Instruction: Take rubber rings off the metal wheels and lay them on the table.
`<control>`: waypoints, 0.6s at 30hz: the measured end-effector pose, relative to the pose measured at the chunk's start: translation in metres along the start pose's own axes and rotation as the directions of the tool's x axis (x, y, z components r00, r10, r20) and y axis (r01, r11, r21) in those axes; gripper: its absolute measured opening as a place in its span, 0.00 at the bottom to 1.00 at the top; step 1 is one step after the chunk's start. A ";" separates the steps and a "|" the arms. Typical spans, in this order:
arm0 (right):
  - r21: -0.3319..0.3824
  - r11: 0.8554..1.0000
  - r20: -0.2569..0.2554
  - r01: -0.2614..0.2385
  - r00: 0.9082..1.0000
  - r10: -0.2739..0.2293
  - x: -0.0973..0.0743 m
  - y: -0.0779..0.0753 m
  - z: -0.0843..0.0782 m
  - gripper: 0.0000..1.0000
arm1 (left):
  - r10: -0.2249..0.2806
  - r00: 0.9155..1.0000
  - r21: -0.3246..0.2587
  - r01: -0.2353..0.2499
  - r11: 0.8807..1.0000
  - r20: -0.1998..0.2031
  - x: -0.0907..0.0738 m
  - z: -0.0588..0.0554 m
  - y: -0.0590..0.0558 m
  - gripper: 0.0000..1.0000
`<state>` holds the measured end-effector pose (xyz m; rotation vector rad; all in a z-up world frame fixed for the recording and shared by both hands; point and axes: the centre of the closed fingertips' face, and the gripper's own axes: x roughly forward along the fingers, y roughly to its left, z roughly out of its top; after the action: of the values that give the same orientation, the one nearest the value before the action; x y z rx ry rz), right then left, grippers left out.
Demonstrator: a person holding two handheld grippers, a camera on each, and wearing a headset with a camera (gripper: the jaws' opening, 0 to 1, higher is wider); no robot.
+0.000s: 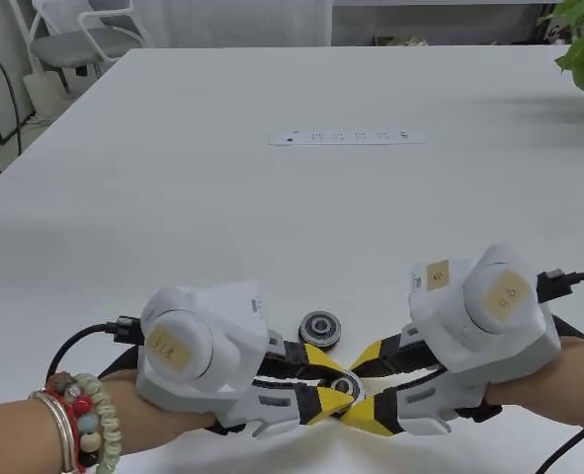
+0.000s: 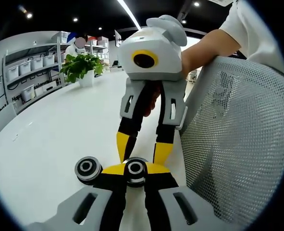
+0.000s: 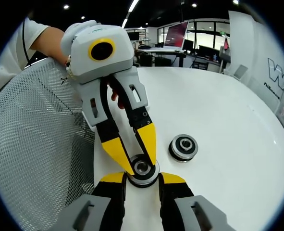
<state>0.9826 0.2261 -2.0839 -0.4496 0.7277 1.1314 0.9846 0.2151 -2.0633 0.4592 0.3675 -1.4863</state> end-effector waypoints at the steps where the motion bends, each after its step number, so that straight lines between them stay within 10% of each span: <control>1: -0.011 1.000 -0.006 0.000 1.000 0.000 0.000 0.000 0.000 0.24 | -0.001 1.000 0.002 0.001 1.000 -0.001 0.000 0.000 0.000 0.09; 18: 0.001 1.000 -0.034 -0.015 0.999 0.015 -0.005 0.001 -0.007 0.17 | 0.002 1.000 -0.012 -0.002 1.000 0.008 0.000 0.000 0.000 0.09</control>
<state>0.9786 0.2186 -2.0845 -0.4641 0.7623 1.1401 0.9850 0.2154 -2.0634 0.4438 0.3694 -1.4827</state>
